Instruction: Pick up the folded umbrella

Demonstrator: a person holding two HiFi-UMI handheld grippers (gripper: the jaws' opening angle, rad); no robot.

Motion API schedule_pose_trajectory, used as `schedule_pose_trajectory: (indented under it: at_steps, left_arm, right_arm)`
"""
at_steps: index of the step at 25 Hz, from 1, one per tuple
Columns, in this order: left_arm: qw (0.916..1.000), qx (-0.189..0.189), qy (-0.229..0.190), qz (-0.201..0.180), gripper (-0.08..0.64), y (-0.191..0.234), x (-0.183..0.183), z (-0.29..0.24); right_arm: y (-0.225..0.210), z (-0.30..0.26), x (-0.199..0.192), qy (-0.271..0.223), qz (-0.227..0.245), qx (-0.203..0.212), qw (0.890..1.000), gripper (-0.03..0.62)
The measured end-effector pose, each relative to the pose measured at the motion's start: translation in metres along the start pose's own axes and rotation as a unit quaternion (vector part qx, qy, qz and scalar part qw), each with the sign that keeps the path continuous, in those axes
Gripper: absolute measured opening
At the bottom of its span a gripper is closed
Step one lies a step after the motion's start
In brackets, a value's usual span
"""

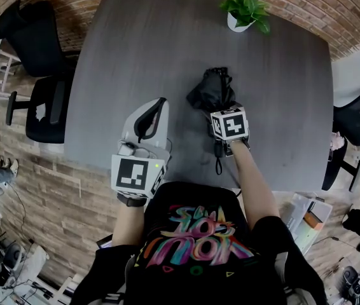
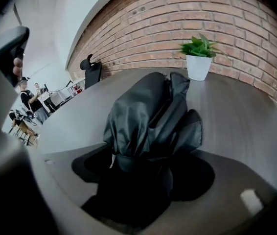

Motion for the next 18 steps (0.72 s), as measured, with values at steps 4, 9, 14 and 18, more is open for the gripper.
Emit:
schedule_pose_trajectory:
  at_steps: [4, 9, 14, 18]
  left_arm:
    - [1.0000, 0.000, -0.004, 0.000, 0.001, 0.0011, 0.0010, -0.0014]
    - [1.0000, -0.003, -0.007, 0.000, 0.001, -0.0006, 0.0025, -0.0031]
    - [1.0000, -0.002, -0.008, 0.000, 0.000, 0.0009, 0.0041, -0.0012]
    - [0.9999, -0.002, -0.012, -0.003, 0.000, 0.0012, 0.0070, -0.0009]
  right_arm:
    - [0.0005, -0.0018, 0.0010, 0.007, 0.007, -0.011, 1.000, 0.353]
    - [0.0001, 0.0003, -0.0004, 0.005, 0.002, -0.020, 1.000, 0.304]
    - [-0.0013, 0.0025, -0.0013, -0.005, -0.016, -0.013, 1.000, 0.282]
    - [-0.0037, 0.0044, -0.0030, -0.016, -0.028, -0.011, 0.999, 0.273]
Point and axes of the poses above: the fingertips, and each gripper's own axes: z backward along the fingers, y to its left, x out of its top, the point moved 10 cm from there along z, backward along the fingers, and after that the axes turned 4 degrees about x, right-handed, at the moved point
